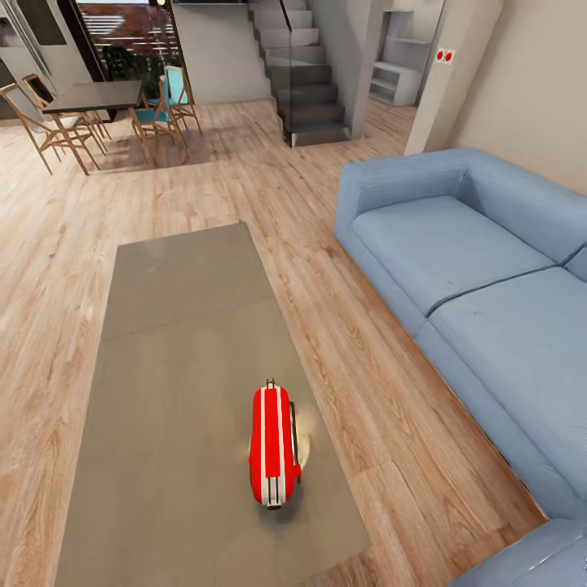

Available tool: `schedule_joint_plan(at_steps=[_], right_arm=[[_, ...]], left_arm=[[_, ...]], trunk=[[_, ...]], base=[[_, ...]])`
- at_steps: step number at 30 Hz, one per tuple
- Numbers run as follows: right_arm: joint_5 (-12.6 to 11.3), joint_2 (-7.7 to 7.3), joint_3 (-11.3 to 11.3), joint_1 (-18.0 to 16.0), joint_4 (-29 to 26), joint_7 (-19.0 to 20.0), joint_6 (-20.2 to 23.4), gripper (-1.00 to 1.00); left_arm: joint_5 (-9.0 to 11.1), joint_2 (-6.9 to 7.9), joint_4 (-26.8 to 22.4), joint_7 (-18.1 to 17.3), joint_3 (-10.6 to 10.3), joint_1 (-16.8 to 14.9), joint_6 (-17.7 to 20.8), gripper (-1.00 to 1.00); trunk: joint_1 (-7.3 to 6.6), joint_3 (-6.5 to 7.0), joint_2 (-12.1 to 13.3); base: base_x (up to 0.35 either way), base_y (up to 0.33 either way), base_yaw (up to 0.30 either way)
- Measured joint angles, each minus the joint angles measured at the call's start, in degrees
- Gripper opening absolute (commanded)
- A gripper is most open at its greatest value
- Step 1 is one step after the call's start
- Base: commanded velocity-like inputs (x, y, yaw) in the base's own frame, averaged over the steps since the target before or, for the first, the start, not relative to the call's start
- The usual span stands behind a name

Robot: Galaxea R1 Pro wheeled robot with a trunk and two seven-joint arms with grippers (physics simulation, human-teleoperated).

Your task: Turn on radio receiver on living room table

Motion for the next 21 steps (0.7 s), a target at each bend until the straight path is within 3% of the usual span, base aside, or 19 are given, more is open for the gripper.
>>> schedule_joint_plan(at_steps=[2, 4, 5, 6, 7, 8, 10, 12, 13, 16, 17, 19, 20, 21], right_arm=[[-0.1, -2.06, -3.9, 0.0, -1.7, 10.1, -0.8, 1.0], [-0.3, -3.23, -6.5, 0.0, -2.9, 16.4, -0.9, 1.0], [-1.0, -4.22, -10.2, 0.0, -4.4, 23.5, -0.9, 1.0], [-1.4, -4.67, -12.2, 0.0, -5.2, 27.3, -0.8, 1.0], [-2.5, -5.35, -16.1, 0.0, -6.8, 34.3, -0.5, 1.0], [-3.0, -5.67, -18.0, 0.0, -7.8, 38.0, -0.3, 1.0], [-4.6, -6.48, -24.5, 0.0, -12.5, 51.1, 2.2, 1.0], [-5.3, -6.71, -27.9, 0.0, -17.0, 59.0, 5.4, 1.0], [-5.8, -6.79, -30.4, 0.0, -22.0, 63.3, 9.0, 1.0], [-7.0, -6.71, -32.9, 0.0, -31.3, 65.7, 16.0, 1.0], [-7.7, -6.35, -33.8, 0.0, -38.6, 65.7, 21.8, 1.0], [-8.1, -4.61, -34.4, 0.0, -51.7, 65.7, 28.8, 1.0], [-8.1, -3.83, -34.4, 0.0, -54.9, 65.7, 30.5, 1.0], [-8.1, -2.07, -34.5, 0.0, -60.6, 65.7, 33.7, 1.0]], left_arm=[[0.0, 0.0, 0.0, 0.0, -0.1, 0.0, 0.0, 1.0], [-0.1, 0.0, 0.0, 0.0, -0.2, 0.0, 0.0, 1.0], [-0.1, 0.0, 0.0, 0.0, -0.4, 0.0, 0.0, 1.0], [-0.1, 0.0, 0.0, 0.0, -0.6, 0.0, 0.0, 1.0], [-0.1, 0.0, -0.1, 0.0, -1.0, 0.0, 0.0, 1.0], [-0.1, 0.0, -0.1, 0.0, -1.2, 0.0, 0.0, 1.0], [-0.1, 0.0, 0.0, 0.1, -2.2, 0.0, 0.0, 1.0], [0.0, 0.0, 0.0, 0.1, -2.8, 0.0, 0.0, 1.0], [0.0, 0.0, 0.0, 0.1, -3.2, 0.0, 0.0, 1.0], [0.0, 0.0, 0.0, 0.1, -3.4, 0.0, 0.0, 1.0], [0.0, 0.0, 0.0, 0.1, -3.4, 0.0, 0.0, 1.0], [0.0, 0.0, 0.0, 0.1, -3.5, 0.0, 0.0, 1.0], [0.0, 0.0, 0.0, 0.1, -3.5, 0.0, 0.0, 1.0], [0.0, 0.0, 0.0, 0.1, -3.5, 0.0, 0.0, 1.0]], trunk=[[-0.44, 0.36, 0.8], [-0.88, 0.72, 1.6], [-1.1, 0.9, 2.0], [-1.32, 1.08, 2.4], [-1.54, 1.26, 2.8], [-1.76, 1.44, 3.2], [-2.2, 1.8, 4.0], [-2.64, 2.16, 4.8], [-2.85, 2.34, 5.2], [-3.51, 2.87, 6.4], [-3.73, 3.06, 6.8], [-4.17, 3.42, 7.6], [-4.39, 3.59, 8.0], [-4.61, 3.77, 8.4]], base=[[0.0, 0.0, 0.0], [0.0, 0.0, 0.0], [0.0, 0.0, 0.0], [0.0, 0.0, 0.0], [0.0, 0.0, 0.0], [0.0, 0.0, 0.0], [0.0, 0.0, 0.0], [0.0, 0.0, 0.0], [0.0, 0.0, 0.0], [0.0, 0.0, 0.0], [0.0, 0.0, 0.0], [0.0, 0.0, 0.0], [0.0, 0.0, 0.0], [0.0, 0.0, 0.0]])
